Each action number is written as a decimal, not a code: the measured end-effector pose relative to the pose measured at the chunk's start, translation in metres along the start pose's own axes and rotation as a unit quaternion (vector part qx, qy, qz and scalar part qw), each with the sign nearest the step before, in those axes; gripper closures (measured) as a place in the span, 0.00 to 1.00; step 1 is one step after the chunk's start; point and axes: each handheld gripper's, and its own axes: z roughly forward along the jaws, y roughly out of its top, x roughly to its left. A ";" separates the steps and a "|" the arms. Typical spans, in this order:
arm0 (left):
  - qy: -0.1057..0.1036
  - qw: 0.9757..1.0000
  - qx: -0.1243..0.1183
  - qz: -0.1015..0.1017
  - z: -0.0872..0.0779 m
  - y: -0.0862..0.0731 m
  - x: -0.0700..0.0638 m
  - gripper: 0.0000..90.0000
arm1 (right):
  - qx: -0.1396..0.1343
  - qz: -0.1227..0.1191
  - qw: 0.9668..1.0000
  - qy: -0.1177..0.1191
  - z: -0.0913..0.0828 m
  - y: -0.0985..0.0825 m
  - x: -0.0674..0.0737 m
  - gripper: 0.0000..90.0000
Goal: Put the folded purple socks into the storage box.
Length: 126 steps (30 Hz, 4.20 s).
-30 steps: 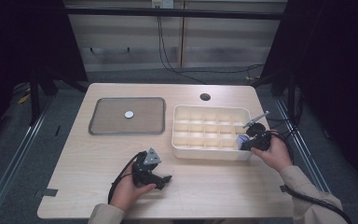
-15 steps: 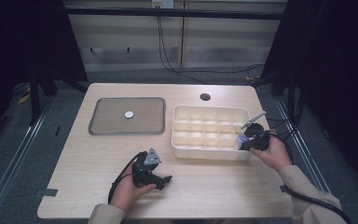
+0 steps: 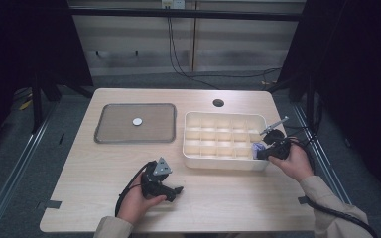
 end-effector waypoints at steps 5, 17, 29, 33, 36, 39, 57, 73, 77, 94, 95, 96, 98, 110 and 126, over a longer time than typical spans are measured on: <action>0.000 1.000 0.000 0.000 0.000 0.000 0.000 0.10 | -0.002 -0.001 1.000 0.001 -0.007 0.003 -0.001 1.00; 0.000 1.000 -0.004 -0.003 0.000 0.000 0.000 0.10 | 0.003 -0.004 1.000 -0.011 -0.025 0.016 -0.005 1.00; 0.001 1.000 -0.005 -0.004 0.001 0.000 0.000 0.10 | -0.013 0.001 1.000 -0.011 -0.036 0.025 -0.008 0.99; 0.001 1.000 -0.005 -0.004 0.001 0.000 0.000 0.10 | -0.026 0.011 0.999 -0.021 -0.039 0.032 -0.012 1.00; 0.001 1.000 -0.005 -0.004 0.001 0.000 0.000 0.10 | -0.030 0.014 0.999 -0.024 -0.034 0.037 -0.015 1.00; 0.000 1.000 -0.005 -0.005 0.001 0.000 -0.001 0.10 | -0.032 0.015 0.999 -0.024 -0.026 0.040 -0.015 1.00; 0.000 1.000 -0.002 -0.001 0.000 0.000 0.000 0.10 | 0.023 0.003 1.000 0.005 0.006 0.017 -0.006 1.00; -0.002 1.000 -0.002 -0.001 0.001 0.000 0.000 0.10 | 0.004 0.012 1.000 -0.004 0.000 0.015 -0.006 0.91; 0.000 1.000 -0.002 -0.001 0.001 0.000 -0.001 0.10 | 0.003 0.007 1.000 -0.006 -0.017 0.016 -0.006 0.85; -0.001 1.000 -0.004 -0.004 0.002 0.001 -0.001 0.10 | -0.015 -0.013 1.000 -0.012 -0.042 0.015 0.001 0.60; -0.002 1.000 -0.002 -0.004 0.001 0.001 -0.001 0.10 | -0.011 -0.014 1.000 -0.011 -0.042 0.015 0.002 0.58; -0.001 1.000 -0.003 -0.006 0.002 0.001 -0.001 0.10 | -0.011 -0.018 1.000 -0.008 -0.043 0.015 0.004 0.57; -0.001 1.000 -0.003 -0.005 0.002 0.001 -0.001 0.10 | -0.013 -0.019 1.000 -0.002 -0.043 0.015 0.008 0.54; -0.002 1.000 0.000 -0.002 0.001 0.001 -0.001 0.10 | -0.020 -0.049 0.998 0.019 -0.050 0.008 0.018 0.45; -0.002 1.000 0.001 -0.001 0.001 0.001 0.000 0.10 | -0.024 -0.085 0.996 0.031 -0.061 -0.004 0.044 0.40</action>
